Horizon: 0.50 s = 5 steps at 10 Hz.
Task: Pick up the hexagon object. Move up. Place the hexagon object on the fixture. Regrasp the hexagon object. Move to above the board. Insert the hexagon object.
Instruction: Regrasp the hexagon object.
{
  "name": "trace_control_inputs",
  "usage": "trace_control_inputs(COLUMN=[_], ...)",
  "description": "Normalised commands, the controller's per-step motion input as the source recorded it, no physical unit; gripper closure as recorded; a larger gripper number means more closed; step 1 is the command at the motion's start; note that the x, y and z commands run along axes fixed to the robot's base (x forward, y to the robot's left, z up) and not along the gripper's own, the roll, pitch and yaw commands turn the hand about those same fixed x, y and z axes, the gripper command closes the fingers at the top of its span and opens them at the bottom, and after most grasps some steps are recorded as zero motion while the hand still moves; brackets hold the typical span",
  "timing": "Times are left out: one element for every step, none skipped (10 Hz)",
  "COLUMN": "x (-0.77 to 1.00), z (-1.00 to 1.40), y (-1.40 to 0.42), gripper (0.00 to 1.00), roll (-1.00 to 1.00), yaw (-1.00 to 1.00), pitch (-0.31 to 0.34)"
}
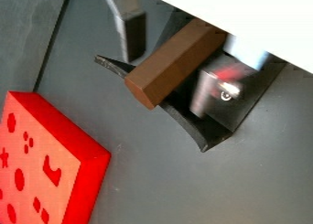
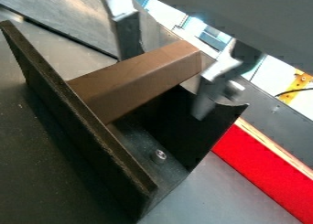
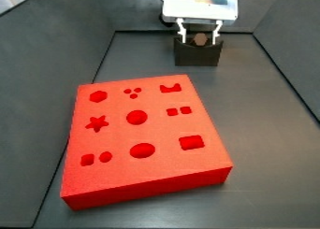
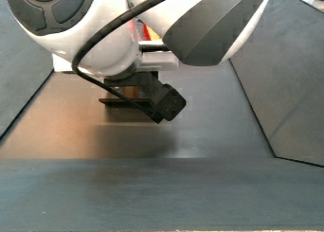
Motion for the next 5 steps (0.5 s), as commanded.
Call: trace_control_inputs(x=[0.0, 0.0, -0.03, -0.04, -0.04], z=[1.0, 1.0, 1.0, 1.0, 1.0], y=[0.0, 0.0, 0.01, 0.0, 0.0], gripper=[0.0, 0.0, 0.0, 0.0, 0.0], roll=[-0.04, -0.04, -0.02, 0.01, 0.02], yaw=[0.01, 0.01, 0.02, 0.02, 0.02], pitch=[0.0, 0.002, 0.008, 0.009, 0.011])
